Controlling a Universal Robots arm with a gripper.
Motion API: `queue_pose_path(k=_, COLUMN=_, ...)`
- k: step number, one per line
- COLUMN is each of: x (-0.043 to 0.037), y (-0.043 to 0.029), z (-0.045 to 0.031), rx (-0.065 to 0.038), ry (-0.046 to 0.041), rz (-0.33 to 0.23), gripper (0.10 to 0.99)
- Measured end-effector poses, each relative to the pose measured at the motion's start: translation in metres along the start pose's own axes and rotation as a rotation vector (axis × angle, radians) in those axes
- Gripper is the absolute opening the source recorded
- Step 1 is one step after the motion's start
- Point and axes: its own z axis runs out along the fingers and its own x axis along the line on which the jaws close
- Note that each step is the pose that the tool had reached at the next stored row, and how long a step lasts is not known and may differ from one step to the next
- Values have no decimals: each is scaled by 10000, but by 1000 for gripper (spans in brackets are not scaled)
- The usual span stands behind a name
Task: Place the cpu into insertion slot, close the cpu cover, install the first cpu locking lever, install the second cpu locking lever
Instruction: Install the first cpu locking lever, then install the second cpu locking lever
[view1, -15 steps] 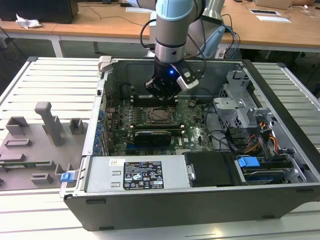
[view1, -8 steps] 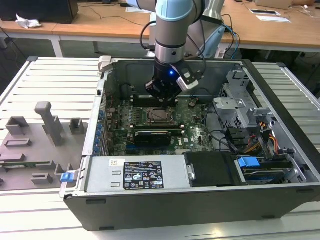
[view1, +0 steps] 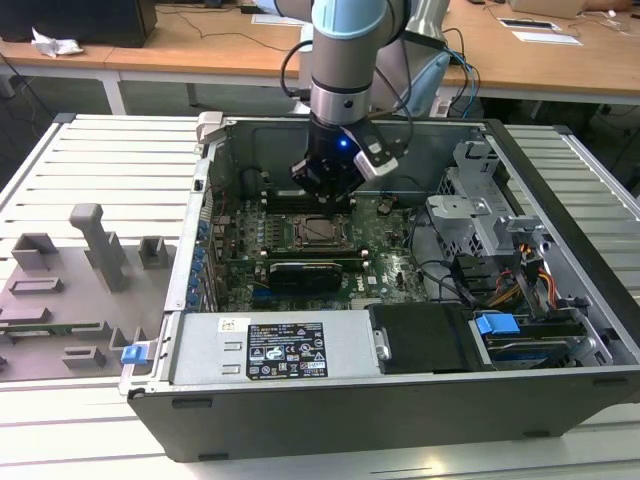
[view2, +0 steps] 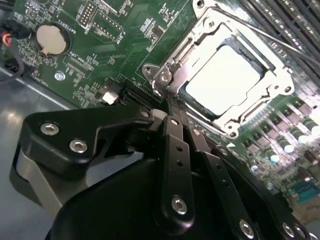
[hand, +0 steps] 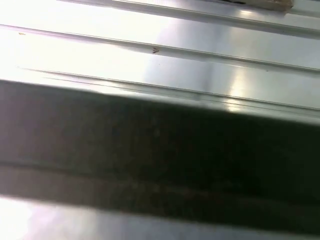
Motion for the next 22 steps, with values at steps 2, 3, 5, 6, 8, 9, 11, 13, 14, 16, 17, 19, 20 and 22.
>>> queue_pose_path(k=2, x=-1, y=0, z=-11, rx=1, ry=1, rz=-1, gripper=106)
queue_pose_path(k=3, x=-1, y=0, z=-11, rx=0, ry=-1, rz=0, gripper=106)
queue_pose_path(k=5, x=0, y=-10, z=-12, rx=0, ry=1, rz=-2, gripper=106)
queue_pose_path(k=6, x=2, y=-21, z=-13, rx=-1, ry=1, rz=-1, gripper=106)
queue_pose_path(k=8, x=3, y=-32, z=-13, rx=-2, ry=1, rz=-1, gripper=106)
queue_pose_path(k=9, x=4, y=-39, z=-12, rx=-4, ry=-1, rz=1, gripper=106)
queue_pose_path(k=11, x=6, y=-52, z=-13, rx=-2, ry=0, rz=-1, gripper=106)
queue_pose_path(k=13, x=8, y=-67, z=-14, rx=-2, ry=0, rz=-1, gripper=106)
queue_pose_path(k=14, x=9, y=-73, z=-14, rx=-1, ry=1, rz=-1, gripper=106)
queue_pose_path(k=16, x=10, y=-85, z=-15, rx=-1, ry=1, rz=-1, gripper=106)
queue_pose_path(k=17, x=12, y=-97, z=-15, rx=-1, ry=1, rz=0, gripper=106)
queue_pose_path(k=19, x=16, y=-134, z=-16, rx=-2, ry=1, rz=-1, gripper=106)
queue_pose_path(k=20, x=17, y=-145, z=-16, rx=-2, ry=0, rz=0, gripper=106)
queue_pose_path(k=22, x=19, y=-164, z=-17, rx=-2, ry=1, rz=0, gripper=106)
